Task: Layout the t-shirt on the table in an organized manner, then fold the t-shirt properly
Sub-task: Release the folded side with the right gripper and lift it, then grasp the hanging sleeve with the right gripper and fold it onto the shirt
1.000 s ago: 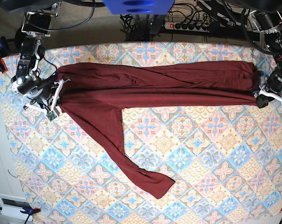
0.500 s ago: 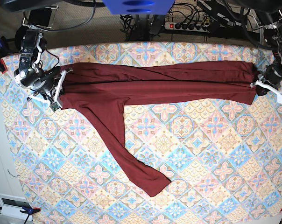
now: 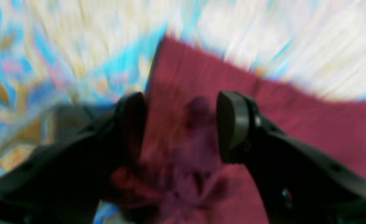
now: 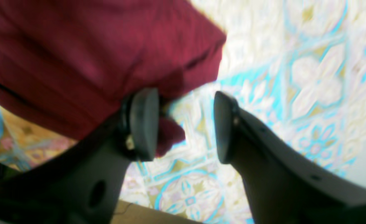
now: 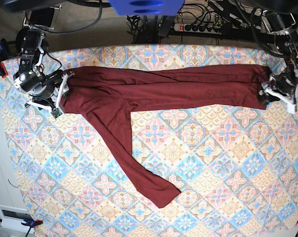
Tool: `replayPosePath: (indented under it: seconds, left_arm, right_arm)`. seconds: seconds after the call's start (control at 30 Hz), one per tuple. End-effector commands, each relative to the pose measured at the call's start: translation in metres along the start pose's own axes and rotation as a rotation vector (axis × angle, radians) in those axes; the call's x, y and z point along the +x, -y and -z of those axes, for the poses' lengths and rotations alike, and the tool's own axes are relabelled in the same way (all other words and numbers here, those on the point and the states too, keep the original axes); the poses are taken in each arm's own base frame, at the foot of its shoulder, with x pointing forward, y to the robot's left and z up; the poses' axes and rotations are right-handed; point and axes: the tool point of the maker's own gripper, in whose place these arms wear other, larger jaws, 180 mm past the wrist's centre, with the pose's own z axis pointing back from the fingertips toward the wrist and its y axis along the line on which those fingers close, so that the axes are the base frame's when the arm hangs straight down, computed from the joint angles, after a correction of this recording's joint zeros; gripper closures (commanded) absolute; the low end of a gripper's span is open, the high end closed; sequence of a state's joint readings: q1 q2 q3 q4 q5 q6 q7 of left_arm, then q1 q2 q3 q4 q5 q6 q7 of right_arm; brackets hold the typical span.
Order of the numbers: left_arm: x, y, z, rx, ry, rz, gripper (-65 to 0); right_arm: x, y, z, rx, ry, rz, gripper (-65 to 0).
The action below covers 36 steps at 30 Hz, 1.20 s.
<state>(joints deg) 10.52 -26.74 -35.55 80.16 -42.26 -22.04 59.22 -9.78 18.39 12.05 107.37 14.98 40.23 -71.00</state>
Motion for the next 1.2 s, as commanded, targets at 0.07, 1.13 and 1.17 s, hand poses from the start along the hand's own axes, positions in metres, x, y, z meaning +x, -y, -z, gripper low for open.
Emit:
replayPosePath:
  seconds: [0.07, 1.13, 1.17]
  left_arm:
    - [0.031, -0.018, -0.026, -0.002, 0.141, -0.112, -36.0]
    - [0.044, -0.006, -0.034, -0.108, 0.194, -0.241, -36.1]
    - [0.044, -0.006, -0.034, -0.108, 0.194, -0.241, -36.1]
  right_arm:
    - [0.014, 0.008, -0.006, -0.026, 0.041, -0.016, -27.2]
    - [0.217, -0.017, 0.101, 0.333, 0.400, 0.190, -27.2]
    - [0.219, -0.016, 0.102, 0.337, 0.407, 0.200, -27.2]
